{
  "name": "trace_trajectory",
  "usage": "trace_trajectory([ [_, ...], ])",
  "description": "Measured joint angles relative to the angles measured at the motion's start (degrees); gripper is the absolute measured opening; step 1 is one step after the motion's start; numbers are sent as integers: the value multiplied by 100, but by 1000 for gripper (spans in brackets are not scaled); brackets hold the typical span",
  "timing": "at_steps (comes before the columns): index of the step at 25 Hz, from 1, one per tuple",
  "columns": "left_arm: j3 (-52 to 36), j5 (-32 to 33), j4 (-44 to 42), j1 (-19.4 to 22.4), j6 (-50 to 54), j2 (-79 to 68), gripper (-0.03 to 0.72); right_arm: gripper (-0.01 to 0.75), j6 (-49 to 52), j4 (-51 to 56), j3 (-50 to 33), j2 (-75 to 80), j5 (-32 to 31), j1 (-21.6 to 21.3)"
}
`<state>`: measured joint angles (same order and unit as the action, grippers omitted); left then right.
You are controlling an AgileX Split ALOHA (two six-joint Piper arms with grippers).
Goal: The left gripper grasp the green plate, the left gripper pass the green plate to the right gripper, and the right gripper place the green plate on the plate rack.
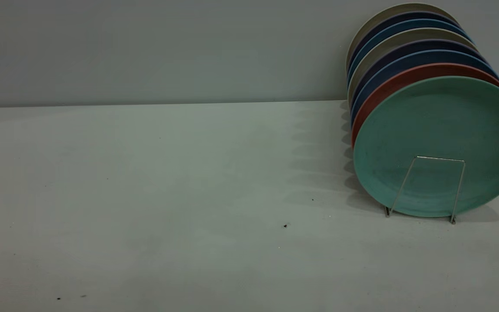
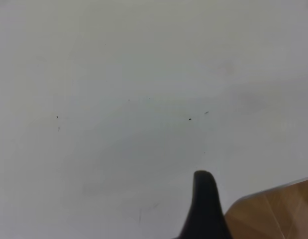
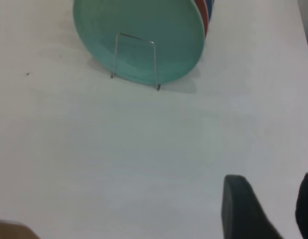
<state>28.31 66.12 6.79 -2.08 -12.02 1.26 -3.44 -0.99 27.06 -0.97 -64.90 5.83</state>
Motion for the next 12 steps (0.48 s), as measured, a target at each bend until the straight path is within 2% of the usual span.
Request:
trace_trajectory([
  [5, 0, 0, 0, 0, 0, 0, 592, 241, 5, 0, 0, 0, 0, 0],
  [12, 0, 0, 0, 0, 0, 0, 592, 236, 5, 0, 0, -10, 0, 0],
])
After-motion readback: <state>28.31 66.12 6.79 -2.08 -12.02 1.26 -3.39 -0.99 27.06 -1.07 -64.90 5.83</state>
